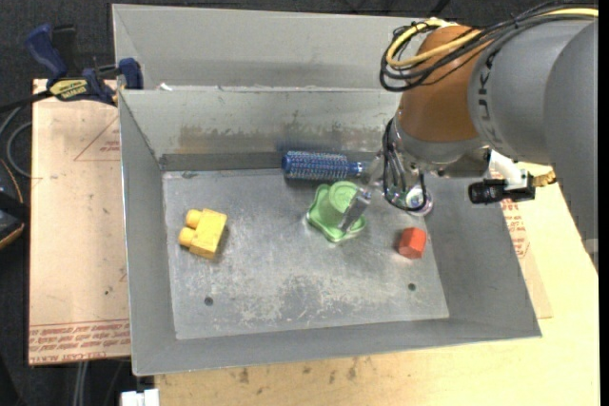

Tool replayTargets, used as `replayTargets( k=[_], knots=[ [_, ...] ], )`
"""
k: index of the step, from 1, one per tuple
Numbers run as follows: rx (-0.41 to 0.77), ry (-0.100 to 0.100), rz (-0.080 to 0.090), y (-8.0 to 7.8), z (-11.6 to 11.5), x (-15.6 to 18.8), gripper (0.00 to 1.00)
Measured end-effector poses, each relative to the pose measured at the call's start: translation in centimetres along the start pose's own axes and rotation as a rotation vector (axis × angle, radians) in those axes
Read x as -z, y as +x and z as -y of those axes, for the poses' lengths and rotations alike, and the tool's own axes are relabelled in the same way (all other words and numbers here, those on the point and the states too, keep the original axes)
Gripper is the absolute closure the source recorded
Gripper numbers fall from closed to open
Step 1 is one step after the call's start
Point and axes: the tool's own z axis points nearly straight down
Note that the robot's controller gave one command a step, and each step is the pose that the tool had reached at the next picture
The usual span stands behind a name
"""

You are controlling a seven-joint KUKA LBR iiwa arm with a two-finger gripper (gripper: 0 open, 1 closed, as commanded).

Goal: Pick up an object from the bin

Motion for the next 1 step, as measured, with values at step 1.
replayTargets(
  k=[1],
  knots=[
    [-0.173,-0.005,0.004,0.81,-0.39,-5.23,0.0]
  ],
)
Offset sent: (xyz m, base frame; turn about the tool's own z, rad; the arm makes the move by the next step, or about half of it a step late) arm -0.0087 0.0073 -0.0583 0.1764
